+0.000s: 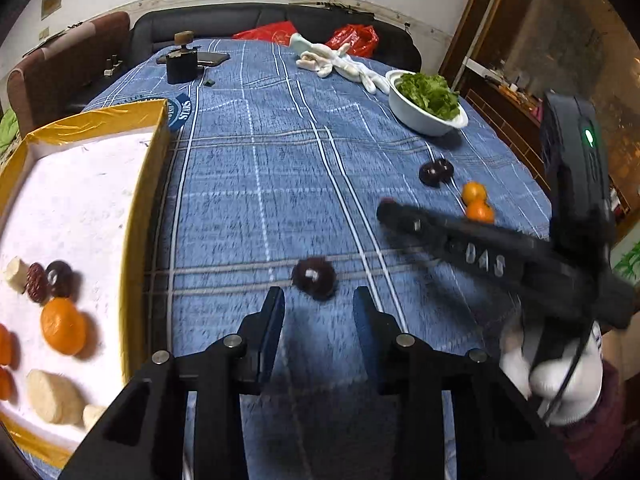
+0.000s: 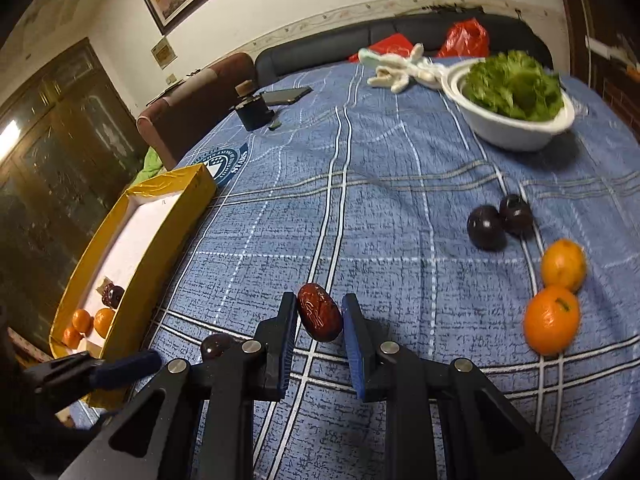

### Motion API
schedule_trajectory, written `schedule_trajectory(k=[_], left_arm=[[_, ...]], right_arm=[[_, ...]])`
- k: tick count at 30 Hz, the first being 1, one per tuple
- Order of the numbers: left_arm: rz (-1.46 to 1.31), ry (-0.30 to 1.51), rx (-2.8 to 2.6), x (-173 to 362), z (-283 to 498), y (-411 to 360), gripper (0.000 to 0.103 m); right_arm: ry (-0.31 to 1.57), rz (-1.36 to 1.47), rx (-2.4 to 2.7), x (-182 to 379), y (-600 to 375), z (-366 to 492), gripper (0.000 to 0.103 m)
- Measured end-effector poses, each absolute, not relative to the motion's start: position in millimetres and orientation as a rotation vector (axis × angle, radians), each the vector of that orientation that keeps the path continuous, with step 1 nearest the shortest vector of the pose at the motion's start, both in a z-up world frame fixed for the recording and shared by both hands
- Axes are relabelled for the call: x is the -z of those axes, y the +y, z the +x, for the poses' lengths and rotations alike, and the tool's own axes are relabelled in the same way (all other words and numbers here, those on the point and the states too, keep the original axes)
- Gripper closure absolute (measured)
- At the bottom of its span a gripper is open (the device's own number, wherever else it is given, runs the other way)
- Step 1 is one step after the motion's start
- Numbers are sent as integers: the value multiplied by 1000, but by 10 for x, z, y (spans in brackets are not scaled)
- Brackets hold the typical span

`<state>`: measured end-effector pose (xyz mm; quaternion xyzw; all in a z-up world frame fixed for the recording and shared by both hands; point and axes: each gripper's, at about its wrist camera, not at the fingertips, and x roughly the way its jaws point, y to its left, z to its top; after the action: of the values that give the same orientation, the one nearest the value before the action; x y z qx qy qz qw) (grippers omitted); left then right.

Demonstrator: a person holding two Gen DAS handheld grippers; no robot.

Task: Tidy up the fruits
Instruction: 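Grasp a red date with the right tool while the left tool grasps the dropped plum, then carry the plum into the tray with the left tool while the right tool releases the date there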

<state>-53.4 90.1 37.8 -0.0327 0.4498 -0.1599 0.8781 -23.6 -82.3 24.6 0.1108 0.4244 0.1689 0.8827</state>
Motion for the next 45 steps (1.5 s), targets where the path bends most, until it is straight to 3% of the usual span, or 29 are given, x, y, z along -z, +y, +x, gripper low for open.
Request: schedule_trajectory(k=[2, 4, 5, 8, 9, 10, 12, 20, 29, 42, 45], left_arm=[[-49, 919, 320, -383, -487, 861, 68], [-26, 906, 319, -372, -428, 796, 49], [-15, 904, 314, -360, -409, 770, 45], [30, 918, 312, -291, -363, 673, 44], [53, 925, 304, -254, -361, 635, 52], [69, 929, 296, -233, -357, 612, 74], [134, 910, 242, -209, -374, 574, 80], [-86, 880, 232, -433, -554, 1081, 80], [-272, 759, 58, -806, -881, 2197, 79], [-415, 786, -113, -507, -1032, 3136, 79], [-436, 794, -104, -469, -1032, 3188, 73]], right_arm=[[890, 234, -359, -216, -827, -229, 77], [885, 231, -365, -222, -817, -232, 77], [879, 229, -366, -235, -812, -240, 77], [873, 235, -371, -250, -816, -254, 77], [875, 237, -371, -248, -816, -250, 77], [876, 238, -371, -246, -818, -248, 77], [875, 240, -369, -249, -819, -248, 77], [865, 221, -344, -238, -807, -276, 77], [818, 165, -351, -427, -571, -383, 77], [871, 90, -668, -579, 791, -612, 76], [877, 54, -687, -540, 988, -627, 76]])
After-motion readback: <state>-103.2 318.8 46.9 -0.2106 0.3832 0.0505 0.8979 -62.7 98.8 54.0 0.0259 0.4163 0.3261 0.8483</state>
